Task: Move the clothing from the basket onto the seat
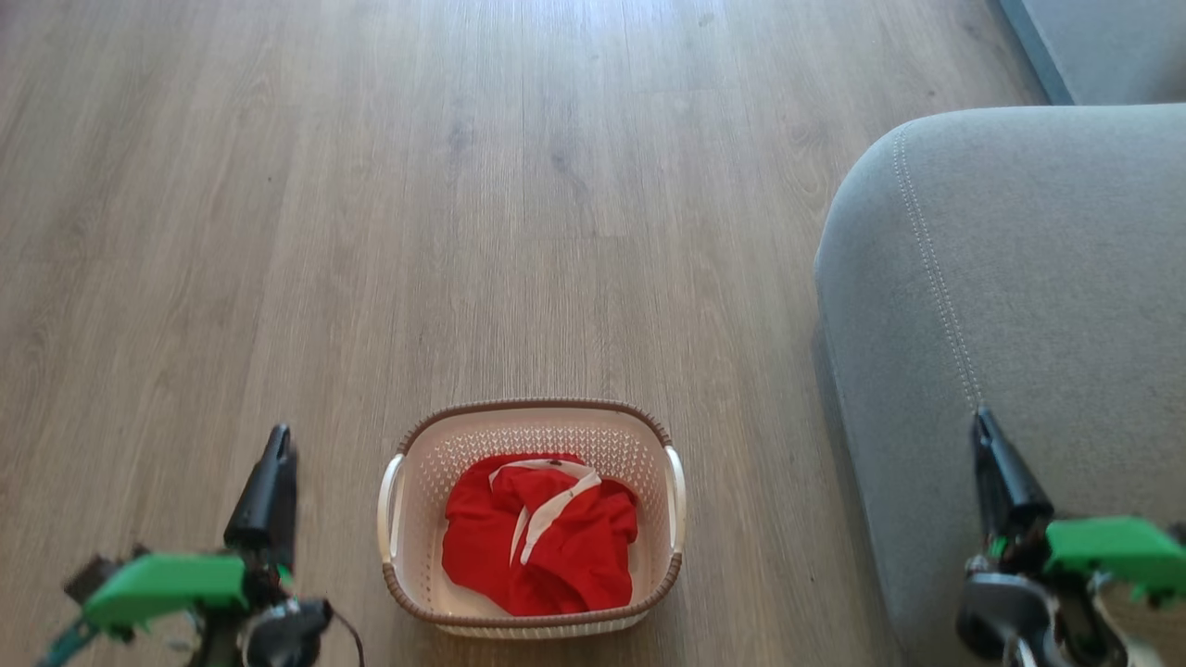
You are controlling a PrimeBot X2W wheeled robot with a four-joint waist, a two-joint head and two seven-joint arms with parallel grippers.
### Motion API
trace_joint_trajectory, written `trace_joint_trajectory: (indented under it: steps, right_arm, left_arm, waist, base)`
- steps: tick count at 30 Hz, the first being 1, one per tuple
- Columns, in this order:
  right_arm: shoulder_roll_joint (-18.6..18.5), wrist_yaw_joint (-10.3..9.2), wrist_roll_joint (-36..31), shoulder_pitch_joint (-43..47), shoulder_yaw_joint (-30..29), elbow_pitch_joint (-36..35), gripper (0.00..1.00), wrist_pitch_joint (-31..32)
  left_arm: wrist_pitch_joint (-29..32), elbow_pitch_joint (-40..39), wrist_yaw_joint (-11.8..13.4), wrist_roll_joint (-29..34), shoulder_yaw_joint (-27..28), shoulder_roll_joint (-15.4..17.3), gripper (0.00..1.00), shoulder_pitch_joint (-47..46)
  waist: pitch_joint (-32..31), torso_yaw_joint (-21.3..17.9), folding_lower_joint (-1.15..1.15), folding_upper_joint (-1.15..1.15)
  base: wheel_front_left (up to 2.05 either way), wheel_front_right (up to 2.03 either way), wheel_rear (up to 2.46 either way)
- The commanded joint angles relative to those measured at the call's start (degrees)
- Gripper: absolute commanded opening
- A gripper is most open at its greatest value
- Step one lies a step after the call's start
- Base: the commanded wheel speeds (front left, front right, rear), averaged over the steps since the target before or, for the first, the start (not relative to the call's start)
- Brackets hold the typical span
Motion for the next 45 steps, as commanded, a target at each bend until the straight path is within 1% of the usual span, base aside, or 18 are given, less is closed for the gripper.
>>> trace_joint_trajectory:
  steps: [1,15,19,24,35,45]
  right_arm:
    - [0.0,0.0,0.0,0.4,0.1,0.7,1.0,0.0]
    - [0.0,-0.01,-2.8,0.0,0.4,-0.2,1.0,-2.1]
    - [0.0,-0.01,-4.6,-0.4,0.0,-0.3,1.0,-2.8]
    - [0.0,-0.01,-8.5,-1.0,-0.6,-0.9,1.0,-3.7]
    - [0.0,-0.01,-16.3,-2.2,-1.5,-4.9,1.0,-5.5]
    - [0.0,-0.01,-26.4,-3.5,-1.1,-9.4,1.0,-7.2]
  left_arm:
    - [0.0,0.7,0.0,0.0,0.0,-0.1,1.0,0.4]
    - [-2.1,-0.4,-0.1,1.2,0.7,0.0,1.0,0.0]
    - [-2.8,-0.6,-0.1,2.3,1.3,0.0,1.0,-0.2]
    - [-3.6,-1.1,-0.1,3.2,1.6,0.0,1.0,-0.5]
    - [-5.5,-2.7,-0.2,6.6,4.0,0.1,1.0,-1.8]
    - [-7.2,-4.7,-0.2,10.7,7.6,0.2,1.0,-3.4]
  waist:
    - [0.0,0.0,0.0,0.0]
    - [0.2,-0.1,0.0,0.0]
    - [0.2,-0.2,0.0,0.0]
    - [0.1,-0.3,0.0,0.0]
    - [-0.2,-0.4,0.0,0.0]
    - [-0.4,-0.4,0.0,0.0]
  base:
    - [0.0,0.0,0.0]
    - [0.0,0.0,0.0]
    - [0.0,0.0,0.0]
    - [0.0,0.0,0.0]
    - [0.0,0.0,0.0]
    - [0.0,0.0,0.0]
